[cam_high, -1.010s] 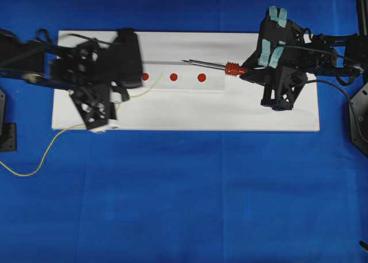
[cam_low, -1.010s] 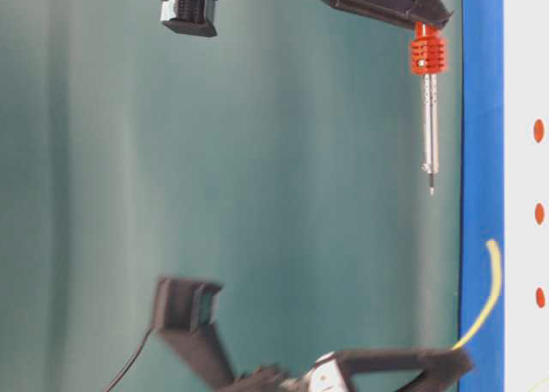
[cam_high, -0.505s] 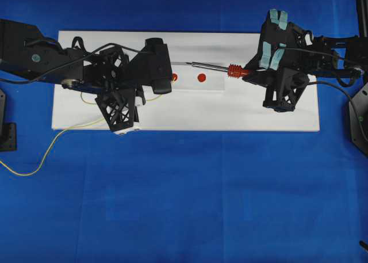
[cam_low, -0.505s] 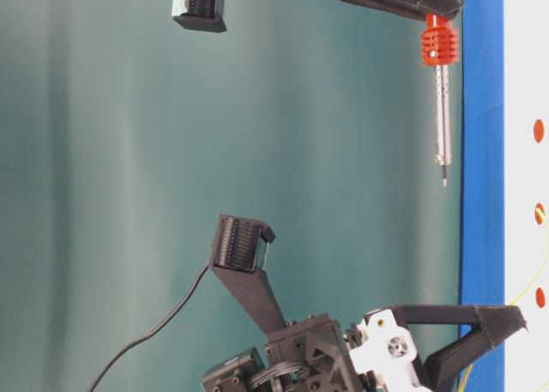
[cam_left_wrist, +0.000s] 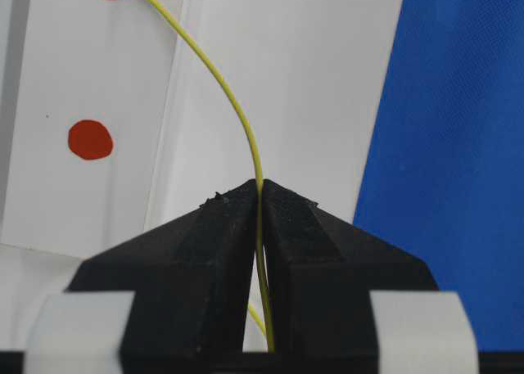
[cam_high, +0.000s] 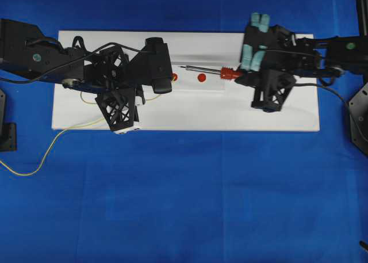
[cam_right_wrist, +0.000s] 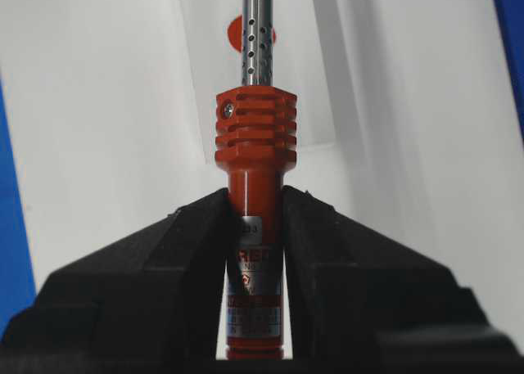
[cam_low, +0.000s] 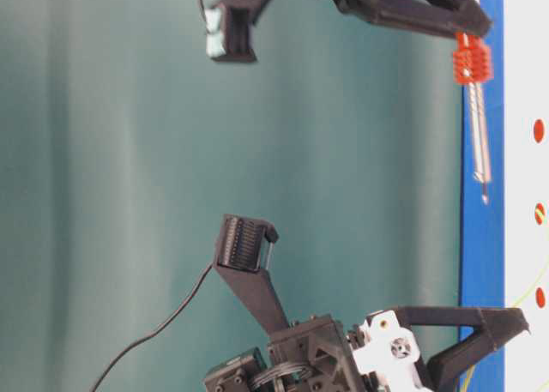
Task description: Touch the tip of the soldering iron to the tip of the solder at the mark.
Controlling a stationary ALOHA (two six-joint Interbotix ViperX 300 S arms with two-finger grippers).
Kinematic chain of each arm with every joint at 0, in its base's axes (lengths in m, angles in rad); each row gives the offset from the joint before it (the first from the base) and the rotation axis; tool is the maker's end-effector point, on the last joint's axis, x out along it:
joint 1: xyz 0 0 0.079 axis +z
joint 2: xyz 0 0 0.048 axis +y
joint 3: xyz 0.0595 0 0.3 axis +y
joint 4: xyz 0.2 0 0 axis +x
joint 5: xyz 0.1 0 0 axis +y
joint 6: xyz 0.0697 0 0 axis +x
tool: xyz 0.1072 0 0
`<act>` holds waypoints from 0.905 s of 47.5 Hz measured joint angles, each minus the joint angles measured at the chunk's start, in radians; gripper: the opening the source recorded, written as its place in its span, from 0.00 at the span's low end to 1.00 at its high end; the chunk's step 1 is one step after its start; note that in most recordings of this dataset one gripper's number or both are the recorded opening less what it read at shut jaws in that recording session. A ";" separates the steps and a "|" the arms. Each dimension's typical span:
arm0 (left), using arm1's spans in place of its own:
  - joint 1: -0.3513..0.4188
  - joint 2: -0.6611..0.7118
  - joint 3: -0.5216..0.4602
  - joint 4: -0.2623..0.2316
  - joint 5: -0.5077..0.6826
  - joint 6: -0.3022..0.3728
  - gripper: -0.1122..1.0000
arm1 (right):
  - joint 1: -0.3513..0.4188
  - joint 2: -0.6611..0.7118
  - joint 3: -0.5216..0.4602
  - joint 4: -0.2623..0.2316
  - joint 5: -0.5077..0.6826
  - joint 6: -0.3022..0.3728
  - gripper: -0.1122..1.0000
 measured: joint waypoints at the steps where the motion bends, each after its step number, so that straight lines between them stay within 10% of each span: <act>1: 0.000 0.000 0.000 0.002 0.002 0.000 0.12 | 0.000 0.008 -0.005 0.003 0.003 0.000 0.16; 43: -0.002 0.000 0.000 0.002 0.023 0.005 0.12 | 0.018 0.091 -0.049 0.000 0.055 -0.002 0.16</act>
